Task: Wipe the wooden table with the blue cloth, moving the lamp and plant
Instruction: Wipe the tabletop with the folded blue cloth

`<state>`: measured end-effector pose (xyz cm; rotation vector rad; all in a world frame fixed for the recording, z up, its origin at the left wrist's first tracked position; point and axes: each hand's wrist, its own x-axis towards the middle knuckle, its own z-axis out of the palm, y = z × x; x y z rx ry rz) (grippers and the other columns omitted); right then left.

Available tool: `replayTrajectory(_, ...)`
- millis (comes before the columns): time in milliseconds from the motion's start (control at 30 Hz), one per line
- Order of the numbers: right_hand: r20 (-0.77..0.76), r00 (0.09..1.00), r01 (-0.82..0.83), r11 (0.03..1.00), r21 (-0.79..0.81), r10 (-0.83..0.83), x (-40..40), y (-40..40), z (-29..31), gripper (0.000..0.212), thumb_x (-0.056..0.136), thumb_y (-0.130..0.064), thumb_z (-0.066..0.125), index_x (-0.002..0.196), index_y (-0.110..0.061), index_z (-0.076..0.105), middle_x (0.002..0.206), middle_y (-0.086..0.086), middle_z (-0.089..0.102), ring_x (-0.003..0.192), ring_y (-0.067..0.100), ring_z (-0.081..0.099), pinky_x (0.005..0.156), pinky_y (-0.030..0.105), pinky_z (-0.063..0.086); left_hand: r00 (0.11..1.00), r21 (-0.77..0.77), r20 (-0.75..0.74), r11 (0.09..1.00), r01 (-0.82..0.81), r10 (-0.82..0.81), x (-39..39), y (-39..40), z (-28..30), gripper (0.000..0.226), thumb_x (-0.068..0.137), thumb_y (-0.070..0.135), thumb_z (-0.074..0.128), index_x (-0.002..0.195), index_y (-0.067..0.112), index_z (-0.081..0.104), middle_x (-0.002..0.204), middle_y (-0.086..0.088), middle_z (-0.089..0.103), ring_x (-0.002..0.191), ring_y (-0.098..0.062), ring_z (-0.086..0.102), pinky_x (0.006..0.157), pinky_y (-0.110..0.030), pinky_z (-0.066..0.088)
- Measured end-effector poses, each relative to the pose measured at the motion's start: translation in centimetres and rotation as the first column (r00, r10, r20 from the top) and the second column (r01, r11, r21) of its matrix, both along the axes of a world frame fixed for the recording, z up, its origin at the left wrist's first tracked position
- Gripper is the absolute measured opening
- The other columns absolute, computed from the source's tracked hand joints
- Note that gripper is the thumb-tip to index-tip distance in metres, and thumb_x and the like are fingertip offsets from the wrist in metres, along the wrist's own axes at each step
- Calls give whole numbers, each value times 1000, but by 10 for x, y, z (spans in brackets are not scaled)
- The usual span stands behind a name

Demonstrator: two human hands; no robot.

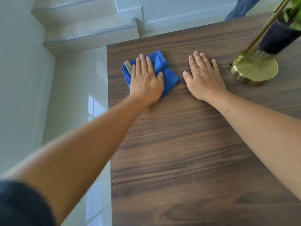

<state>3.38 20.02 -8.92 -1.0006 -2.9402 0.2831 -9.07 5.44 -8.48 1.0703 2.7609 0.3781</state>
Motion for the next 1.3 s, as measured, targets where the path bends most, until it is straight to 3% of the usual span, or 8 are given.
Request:
replayTrajectory(133,2,1000,-14,1000,-12,14,1,0,0,64,104,-42,23,159,-12,14,168,5,3,154,19,1,124,47,0,997,22,14,997,74,-74,71,-61,-6,65,107,39,18,158,5,-2,166,-11,-12,153,-22,-12,124,-37,-7)
replayTrajectory(400,12,1000,-18,1000,4,18,1,4,-5,63,104,-44,16,160,-15,7,168,1,-3,154,16,-6,124,45,-3,996,-106,-24,991,-87,84,-129,50,3,65,105,38,17,158,2,2,167,-14,-3,154,-26,-5,124,-42,-2)
replayTrajectory(500,-7,1000,-7,1000,21,7,-1,6,-8,62,104,-44,18,160,-16,9,168,0,-1,154,16,-3,124,45,-1,995,-116,-27,988,-103,100,-147,68,1,66,104,38,15,157,2,2,167,-14,-3,154,-25,-6,124,-42,-3)
replayTrajectory(700,-32,999,-7,1000,-16,7,0,6,-6,62,104,-42,23,159,-16,13,168,1,3,154,17,-1,124,46,-1,995,-5,-49,996,90,-90,-33,-10,-1,63,106,37,24,159,6,8,167,-13,-1,154,-25,-4,124,-39,-3)
replayTrajectory(833,-19,1000,-7,999,-40,6,1,3,-2,62,104,-41,24,160,-16,13,168,1,2,154,17,-1,124,45,-3,989,-36,-54,990,136,-138,49,-72,-1,64,105,44,12,159,14,-4,166,-3,-14,151,-14,-18,119,-29,-16)
replayTrajectory(1033,35,998,-51,991,-125,56,11,-1,9,63,106,-43,23,160,-14,7,168,3,-5,154,17,-7,124,41,-6,984,-52,-42,984,169,-171,77,-97,-2,76,93,55,-3,158,16,-6,165,-1,-16,149,-12,-22,116,-26,-20)
replayTrajectory(1300,-41,999,-6,992,-125,1,87,-31,6,63,107,-42,27,159,-11,11,168,3,-2,154,15,-5,124,32,-4,977,-79,-29,975,206,-209,86,-95,0,80,97,64,7,158,14,-6,166,-2,-15,152,-17,-17,123,-35,-11)
